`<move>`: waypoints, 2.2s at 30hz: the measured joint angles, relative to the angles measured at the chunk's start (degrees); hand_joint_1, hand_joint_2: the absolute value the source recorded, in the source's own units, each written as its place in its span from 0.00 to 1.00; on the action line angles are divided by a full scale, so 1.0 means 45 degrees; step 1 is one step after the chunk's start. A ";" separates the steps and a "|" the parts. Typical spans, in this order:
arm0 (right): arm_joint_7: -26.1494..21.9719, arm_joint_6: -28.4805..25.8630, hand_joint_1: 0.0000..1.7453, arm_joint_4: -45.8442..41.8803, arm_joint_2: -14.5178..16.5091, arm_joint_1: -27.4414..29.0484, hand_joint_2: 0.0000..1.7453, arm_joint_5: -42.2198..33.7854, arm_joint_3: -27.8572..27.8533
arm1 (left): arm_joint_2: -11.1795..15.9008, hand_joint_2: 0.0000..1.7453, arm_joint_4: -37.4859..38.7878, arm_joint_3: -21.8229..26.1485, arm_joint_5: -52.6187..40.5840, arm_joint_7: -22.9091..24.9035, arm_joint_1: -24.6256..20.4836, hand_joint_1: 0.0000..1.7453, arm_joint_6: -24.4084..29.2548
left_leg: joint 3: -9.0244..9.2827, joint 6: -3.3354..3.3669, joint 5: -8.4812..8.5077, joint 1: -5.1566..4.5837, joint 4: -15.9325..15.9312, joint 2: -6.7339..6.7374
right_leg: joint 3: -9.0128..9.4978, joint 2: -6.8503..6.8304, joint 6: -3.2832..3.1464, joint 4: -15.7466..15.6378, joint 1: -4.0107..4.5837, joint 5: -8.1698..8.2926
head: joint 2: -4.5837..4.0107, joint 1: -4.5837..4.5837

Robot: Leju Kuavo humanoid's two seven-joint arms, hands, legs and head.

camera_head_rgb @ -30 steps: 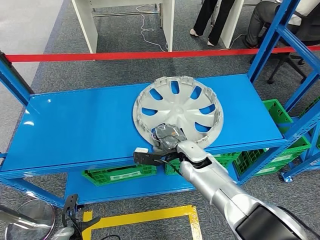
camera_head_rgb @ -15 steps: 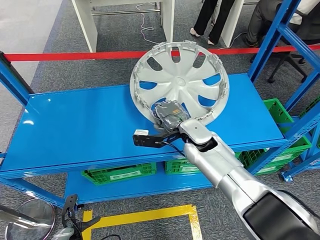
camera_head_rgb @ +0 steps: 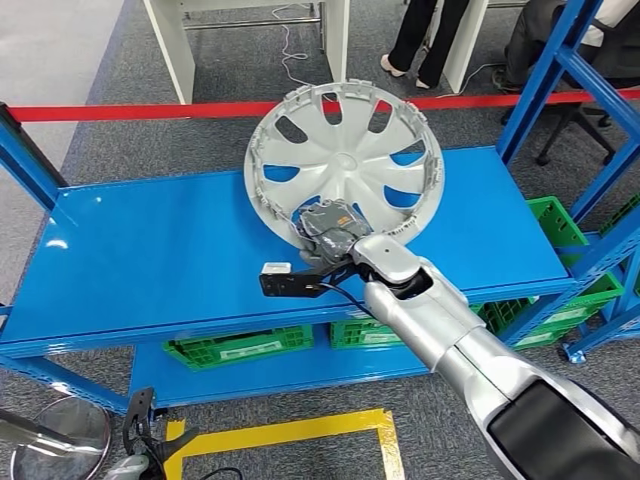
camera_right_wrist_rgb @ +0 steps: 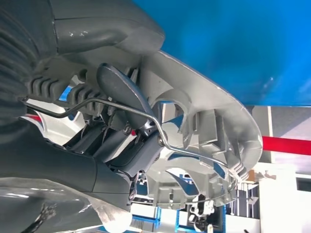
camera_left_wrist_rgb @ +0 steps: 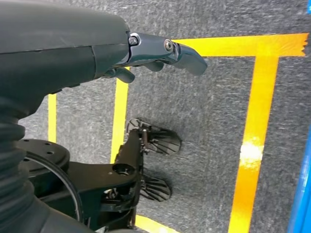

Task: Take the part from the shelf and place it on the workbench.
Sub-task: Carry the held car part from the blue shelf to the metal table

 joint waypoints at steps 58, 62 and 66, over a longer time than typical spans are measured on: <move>-0.0050 -0.0105 1.00 -0.2620 -0.1028 0.0681 1.00 -0.0796 0.0922 | -0.0431 1.00 -0.0005 0.0473 0.0299 -0.0973 0.0091 0.00 0.0652 | 0.0027 -0.0110 -0.0610 0.0038 0.1137 -0.0073 | -0.1307 -0.0050 -0.0316 0.0425 0.0052 0.0941 | 0.0000 0.0009; -0.0051 -0.0105 1.00 -0.2620 -0.1028 0.0670 1.00 -0.0796 0.0922 | -0.0431 1.00 -0.0005 0.0476 0.0299 -0.0975 0.0079 0.00 0.0646 | 0.0432 -0.0075 -0.0461 -0.0015 0.0296 -0.0153 | -0.1383 -0.0024 -0.0198 0.0427 0.0094 0.1046 | 0.0000 0.0015; -0.0058 -0.0107 1.00 -0.2614 -0.1034 0.0679 1.00 -0.0792 0.0922 | -0.0436 1.00 -0.0005 0.0477 0.0299 -0.0975 0.0088 0.00 0.0626 | 0.0164 0.0114 -0.0243 -0.0026 0.0280 -0.0132 | -0.1590 -0.0044 -0.0031 0.0702 0.0091 0.0863 | 0.0000 0.0022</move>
